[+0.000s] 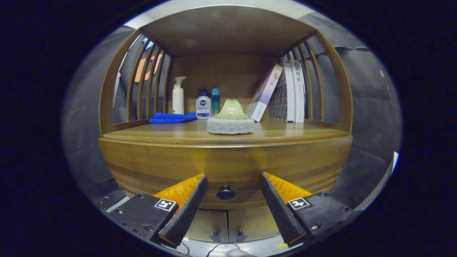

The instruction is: Pull open the drawer, take out the items inside it, and place them on the countertop above the cabinet.

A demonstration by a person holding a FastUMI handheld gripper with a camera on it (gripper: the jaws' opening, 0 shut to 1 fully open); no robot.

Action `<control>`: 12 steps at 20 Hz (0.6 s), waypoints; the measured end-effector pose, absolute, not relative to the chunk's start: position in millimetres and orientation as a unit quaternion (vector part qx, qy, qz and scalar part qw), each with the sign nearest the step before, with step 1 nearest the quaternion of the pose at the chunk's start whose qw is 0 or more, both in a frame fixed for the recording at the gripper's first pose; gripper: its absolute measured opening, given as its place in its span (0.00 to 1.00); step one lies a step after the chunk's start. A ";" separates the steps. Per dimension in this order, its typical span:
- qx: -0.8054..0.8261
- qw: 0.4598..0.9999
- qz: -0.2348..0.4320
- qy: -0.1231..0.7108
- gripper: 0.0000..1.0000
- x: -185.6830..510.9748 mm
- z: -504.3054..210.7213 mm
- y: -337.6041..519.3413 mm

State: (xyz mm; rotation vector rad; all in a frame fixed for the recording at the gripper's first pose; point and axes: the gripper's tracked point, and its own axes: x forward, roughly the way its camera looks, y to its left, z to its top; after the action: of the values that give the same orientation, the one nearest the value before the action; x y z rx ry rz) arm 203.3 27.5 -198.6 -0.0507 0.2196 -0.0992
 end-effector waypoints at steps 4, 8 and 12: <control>-0.039 0.993 -0.047 0.103 0.99 197.5 -185.9 22.2; -0.050 0.995 -0.034 0.080 1.00 175.3 -155.0 22.6; -0.031 0.998 -0.002 0.050 0.99 129.2 -107.1 30.5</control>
State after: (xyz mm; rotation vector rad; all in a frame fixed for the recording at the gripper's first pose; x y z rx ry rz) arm 129.2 30.5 -107.1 -0.0611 0.1007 -0.0050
